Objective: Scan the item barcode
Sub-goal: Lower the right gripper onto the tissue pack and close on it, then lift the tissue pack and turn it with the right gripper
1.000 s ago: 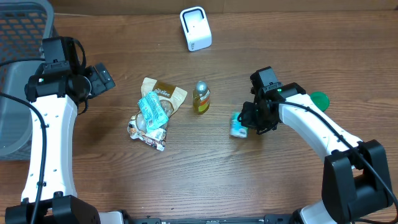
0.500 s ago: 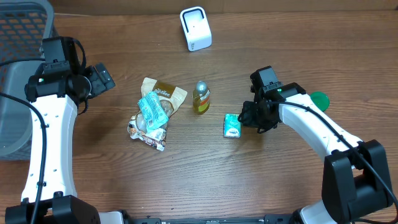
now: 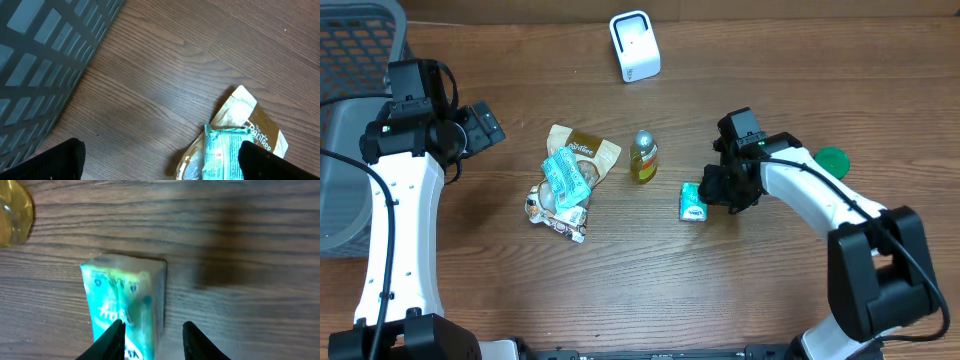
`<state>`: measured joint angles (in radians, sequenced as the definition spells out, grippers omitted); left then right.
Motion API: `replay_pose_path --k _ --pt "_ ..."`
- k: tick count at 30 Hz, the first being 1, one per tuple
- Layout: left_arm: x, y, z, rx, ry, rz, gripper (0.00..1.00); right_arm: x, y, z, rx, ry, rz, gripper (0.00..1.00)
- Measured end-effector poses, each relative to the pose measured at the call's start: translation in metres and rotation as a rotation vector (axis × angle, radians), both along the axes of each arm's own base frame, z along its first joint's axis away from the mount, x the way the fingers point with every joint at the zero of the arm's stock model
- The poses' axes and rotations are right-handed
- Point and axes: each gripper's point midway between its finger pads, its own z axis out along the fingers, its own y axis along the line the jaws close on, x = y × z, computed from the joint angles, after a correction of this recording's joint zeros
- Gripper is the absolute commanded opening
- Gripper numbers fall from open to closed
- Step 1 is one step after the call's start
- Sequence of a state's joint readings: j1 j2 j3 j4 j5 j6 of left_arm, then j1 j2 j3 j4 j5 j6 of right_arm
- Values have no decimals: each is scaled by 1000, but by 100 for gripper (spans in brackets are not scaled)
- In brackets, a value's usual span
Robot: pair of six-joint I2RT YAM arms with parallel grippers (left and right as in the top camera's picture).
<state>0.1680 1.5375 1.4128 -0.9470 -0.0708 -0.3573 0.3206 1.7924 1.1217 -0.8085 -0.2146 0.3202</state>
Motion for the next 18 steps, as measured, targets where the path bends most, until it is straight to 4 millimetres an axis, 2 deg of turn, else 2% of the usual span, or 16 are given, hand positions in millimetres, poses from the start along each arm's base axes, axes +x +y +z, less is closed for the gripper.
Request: replay_pose_path --k 5,7,18 --pt "0 0 0 0 0 0 100 0 6 -1 34 6 7 33" --pt "0 0 0 0 0 0 99 0 7 0 41 7 9 29" --pt "0 0 0 0 0 0 100 0 8 0 43 6 12 29"
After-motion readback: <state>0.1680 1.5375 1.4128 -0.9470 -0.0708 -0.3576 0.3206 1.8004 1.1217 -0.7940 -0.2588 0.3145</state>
